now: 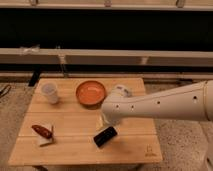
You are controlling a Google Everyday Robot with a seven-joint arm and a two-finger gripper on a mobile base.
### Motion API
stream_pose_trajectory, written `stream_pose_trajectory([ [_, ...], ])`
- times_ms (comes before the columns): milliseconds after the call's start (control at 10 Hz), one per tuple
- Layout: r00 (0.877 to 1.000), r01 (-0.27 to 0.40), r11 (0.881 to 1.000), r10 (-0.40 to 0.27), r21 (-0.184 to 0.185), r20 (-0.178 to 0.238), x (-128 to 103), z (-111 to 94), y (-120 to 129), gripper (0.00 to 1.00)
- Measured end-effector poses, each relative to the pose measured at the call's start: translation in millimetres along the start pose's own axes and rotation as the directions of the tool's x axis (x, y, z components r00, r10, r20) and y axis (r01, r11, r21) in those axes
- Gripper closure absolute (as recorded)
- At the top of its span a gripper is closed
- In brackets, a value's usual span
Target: Push the eraser across the table
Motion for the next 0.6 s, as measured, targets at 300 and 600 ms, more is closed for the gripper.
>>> stream_pose_trajectory([
  [300,0.994,-0.014,0.998,0.021,0.067,-0.103,44,20,-2,0.21],
  [600,0.987,-0.029,0.992,0.048,0.120,-0.156,74,39,-13,0.21],
])
